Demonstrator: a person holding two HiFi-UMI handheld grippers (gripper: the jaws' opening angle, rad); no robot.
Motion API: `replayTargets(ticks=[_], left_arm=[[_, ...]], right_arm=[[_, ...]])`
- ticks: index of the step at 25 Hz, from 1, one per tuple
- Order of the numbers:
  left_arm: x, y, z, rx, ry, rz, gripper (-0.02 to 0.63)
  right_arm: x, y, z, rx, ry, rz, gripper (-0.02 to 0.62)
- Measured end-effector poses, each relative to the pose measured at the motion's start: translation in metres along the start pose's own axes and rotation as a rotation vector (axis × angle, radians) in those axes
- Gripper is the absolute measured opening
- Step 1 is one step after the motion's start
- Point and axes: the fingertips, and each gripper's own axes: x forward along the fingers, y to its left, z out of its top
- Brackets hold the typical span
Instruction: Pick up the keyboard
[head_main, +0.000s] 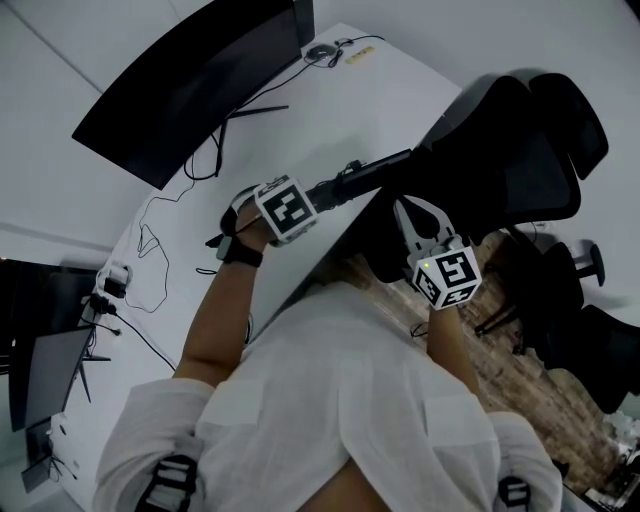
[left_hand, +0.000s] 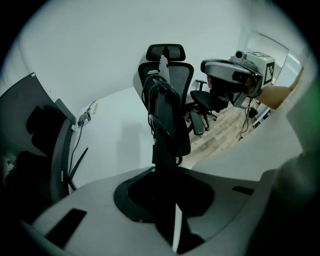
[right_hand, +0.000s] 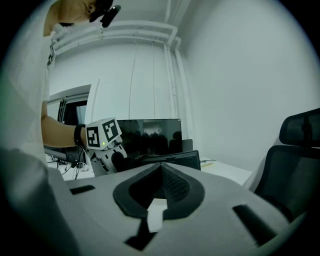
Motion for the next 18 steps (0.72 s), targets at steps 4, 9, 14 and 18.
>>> replayTargets(ticks=[4, 9, 14, 18], left_arm=[[0.0, -0.003, -0.002, -0.007, 0.0, 0.02, 0.06], [0.0, -0.009, -0.005, -0.015, 0.002, 0.018, 0.06], [0.001, -0.01, -0.009, -0.015, -0.001, 0.011, 0.06], [0.002, -0.012, -0.017, -0.024, 0.004, 0.008, 0.06]], right_arm=[[-0.008, -0.001, 0.0, -0.007, -0.001, 0.005, 0.0], [-0.011, 0.002, -0.001, -0.014, 0.008, 0.017, 0.0], [-0.009, 0.009, -0.003, -0.027, 0.015, 0.037, 0.0], [-0.008, 0.013, -0.006, -0.025, 0.022, 0.039, 0.0]])
